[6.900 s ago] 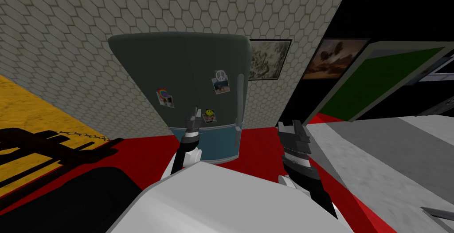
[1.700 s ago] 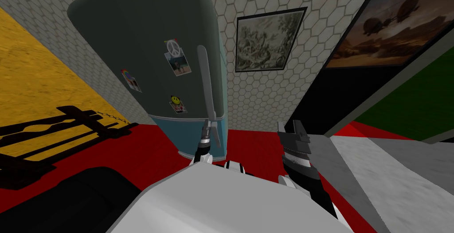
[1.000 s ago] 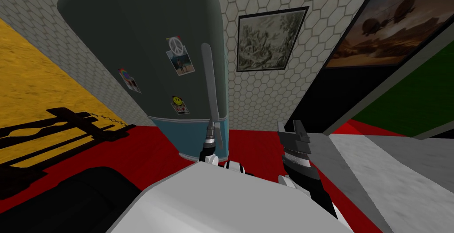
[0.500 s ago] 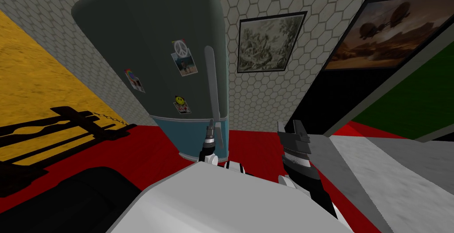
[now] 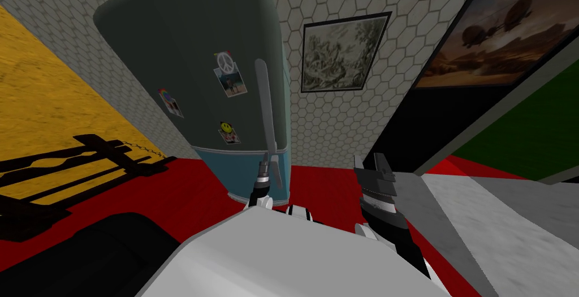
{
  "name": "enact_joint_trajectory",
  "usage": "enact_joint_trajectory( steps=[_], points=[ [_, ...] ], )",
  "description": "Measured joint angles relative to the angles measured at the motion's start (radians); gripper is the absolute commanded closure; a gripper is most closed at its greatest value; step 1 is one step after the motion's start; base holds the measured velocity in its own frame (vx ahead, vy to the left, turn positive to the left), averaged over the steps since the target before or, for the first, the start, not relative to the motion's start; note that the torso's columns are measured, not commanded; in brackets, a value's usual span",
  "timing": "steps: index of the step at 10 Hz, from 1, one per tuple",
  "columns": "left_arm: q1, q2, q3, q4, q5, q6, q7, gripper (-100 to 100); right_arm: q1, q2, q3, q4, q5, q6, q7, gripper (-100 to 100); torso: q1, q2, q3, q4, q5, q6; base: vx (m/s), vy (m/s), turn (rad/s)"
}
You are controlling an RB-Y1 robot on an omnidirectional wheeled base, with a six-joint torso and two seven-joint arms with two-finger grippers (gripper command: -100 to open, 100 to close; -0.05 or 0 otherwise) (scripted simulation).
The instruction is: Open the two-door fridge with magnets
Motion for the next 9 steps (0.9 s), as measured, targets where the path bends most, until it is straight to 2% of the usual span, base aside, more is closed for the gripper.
enact_joint_trajectory(
  steps=[9],
  points=[
    [-0.014, 0.055, 0.171, 0.05, -0.098, -0.004, 0.253, 100, 0.0, 0.0, 0.0, 0.0, 0.0, 0.0, 0.0, 0, 0.003, 0.005, 0.003, 0.003, 0.0, -0.002, 0.0, -0.08, 0.022]
  ],
)
